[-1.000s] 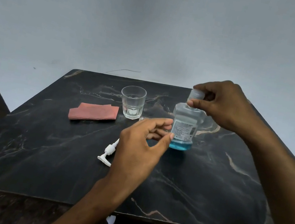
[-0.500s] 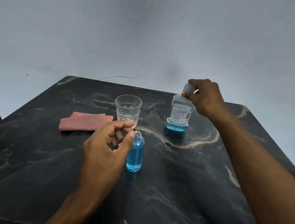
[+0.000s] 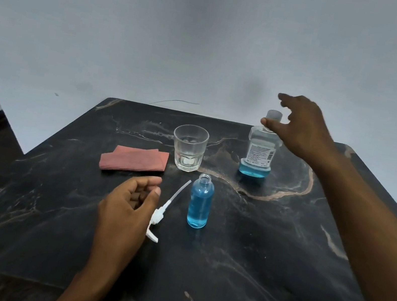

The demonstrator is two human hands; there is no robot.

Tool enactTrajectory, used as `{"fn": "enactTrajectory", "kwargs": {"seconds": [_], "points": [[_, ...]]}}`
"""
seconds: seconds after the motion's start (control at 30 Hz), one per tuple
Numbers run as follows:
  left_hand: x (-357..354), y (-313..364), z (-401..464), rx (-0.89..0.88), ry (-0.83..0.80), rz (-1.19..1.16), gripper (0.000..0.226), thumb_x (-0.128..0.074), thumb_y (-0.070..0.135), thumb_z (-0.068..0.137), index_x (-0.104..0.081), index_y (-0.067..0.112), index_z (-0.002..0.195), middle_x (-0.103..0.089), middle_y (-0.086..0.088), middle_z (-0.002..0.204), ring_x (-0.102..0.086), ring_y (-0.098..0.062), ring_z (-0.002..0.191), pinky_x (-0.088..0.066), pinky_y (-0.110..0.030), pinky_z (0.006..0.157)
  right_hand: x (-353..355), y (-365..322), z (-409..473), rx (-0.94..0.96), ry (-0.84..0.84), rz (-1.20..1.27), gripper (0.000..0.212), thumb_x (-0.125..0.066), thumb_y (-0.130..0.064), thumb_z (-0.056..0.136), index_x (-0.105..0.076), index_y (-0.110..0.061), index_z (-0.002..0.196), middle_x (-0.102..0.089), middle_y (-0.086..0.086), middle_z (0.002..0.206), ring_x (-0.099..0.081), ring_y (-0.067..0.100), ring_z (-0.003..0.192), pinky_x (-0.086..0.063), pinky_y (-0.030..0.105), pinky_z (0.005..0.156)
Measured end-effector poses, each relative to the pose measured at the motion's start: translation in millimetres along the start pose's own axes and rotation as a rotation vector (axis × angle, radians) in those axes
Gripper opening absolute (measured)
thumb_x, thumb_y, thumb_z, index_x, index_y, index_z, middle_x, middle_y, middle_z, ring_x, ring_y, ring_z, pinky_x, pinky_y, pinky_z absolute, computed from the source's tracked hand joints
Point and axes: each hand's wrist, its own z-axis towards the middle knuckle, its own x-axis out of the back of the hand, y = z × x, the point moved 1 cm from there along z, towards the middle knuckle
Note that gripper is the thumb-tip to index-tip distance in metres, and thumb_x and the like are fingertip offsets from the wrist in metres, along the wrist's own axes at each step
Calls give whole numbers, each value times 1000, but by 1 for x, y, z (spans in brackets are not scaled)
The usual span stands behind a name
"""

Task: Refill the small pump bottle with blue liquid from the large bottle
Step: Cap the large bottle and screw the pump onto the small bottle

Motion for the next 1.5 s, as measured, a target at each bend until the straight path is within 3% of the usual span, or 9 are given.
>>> {"fn": "enactTrajectory", "kwargs": {"seconds": [0.13, 0.23, 0.43, 0.57, 0.8, 1.03, 1.17, 1.37, 1.5], "points": [[17, -11, 4, 37, 27, 67, 20, -73, 14, 93, -76, 33, 96, -78, 17, 88, -71, 8, 82, -49, -3, 72, 7, -37, -40, 157, 175, 70, 40, -73, -25, 89, -65, -16, 127, -65, 4, 116, -62, 19, 95, -42, 21, 83], [28, -18, 3, 43, 64, 87, 17, -72, 16, 94, -77, 31, 100, -78, 18, 89, -71, 8, 83, -49, -4, 73, 9, -78, -79, 314, 177, 149, 27, -73, -16, 88, -72, -15, 115, -64, -3, 98, -51, -3, 74, -33, 3, 72], [40, -23, 5, 65, 100, 109, 17, -70, 15, 95, -77, 28, 103, -78, 13, 91, -69, 8, 78, -49, -6, 70, -17, -152, -140, 687, -224, 187, 27, -67, -2, 88, -73, -9, 112, -67, 7, 105, -56, 18, 98, -43, 22, 83], [48, -21, 4, 53, 112, 115, 17, -70, 16, 95, -76, 28, 106, -77, 14, 94, -70, 7, 84, -52, -10, 75, -60, -167, -158, 864, -524, -88, 33, -50, -6, 95, -62, -17, 123, -54, -1, 123, -44, 17, 113, -44, 30, 95], [49, -18, 1, 68, 90, 109, 18, -70, 17, 95, -75, 28, 107, -77, 13, 96, -70, 4, 86, -53, -17, 80, -98, -167, -161, 934, -543, -390, 20, -57, -6, 93, -61, -9, 113, -54, 10, 114, -45, 26, 104, -47, 37, 83], [46, -21, 2, 89, 113, 70, 16, -71, 17, 94, -76, 29, 104, -77, 9, 90, -68, 2, 76, -56, -26, 78, -97, -167, -157, 909, -550, -377, 21, -63, -4, 89, -62, -9, 110, -54, 10, 113, -47, 23, 104, -52, 34, 77], [48, -23, 6, 123, 181, -13, 17, -70, 14, 93, -76, 28, 101, -78, 7, 89, -69, -5, 77, -56, -31, 78, -86, -169, -154, 910, -478, -300, 23, -58, 0, 90, -59, -10, 110, -50, 7, 115, -44, 21, 106, -52, 34, 81], [46, -23, 7, 77, 387, -154, 19, -65, 10, 96, -73, 25, 104, -75, 0, 97, -64, -10, 80, -54, -36, 77, -37, -175, -145, 796, -89, 98, 36, -63, 10, 86, -65, -2, 120, -60, 14, 114, -55, 28, 104, -51, 35, 84], [24, -16, -1, 65, 126, -104, 22, -68, 10, 96, -73, 30, 103, -76, 7, 95, -68, -4, 83, -55, -27, 80, 3, -169, -126, 566, 172, 421, 18, -78, -6, 81, -73, 2, 96, -69, 12, 93, -64, 26, 83, -51, 32, 79]]}}
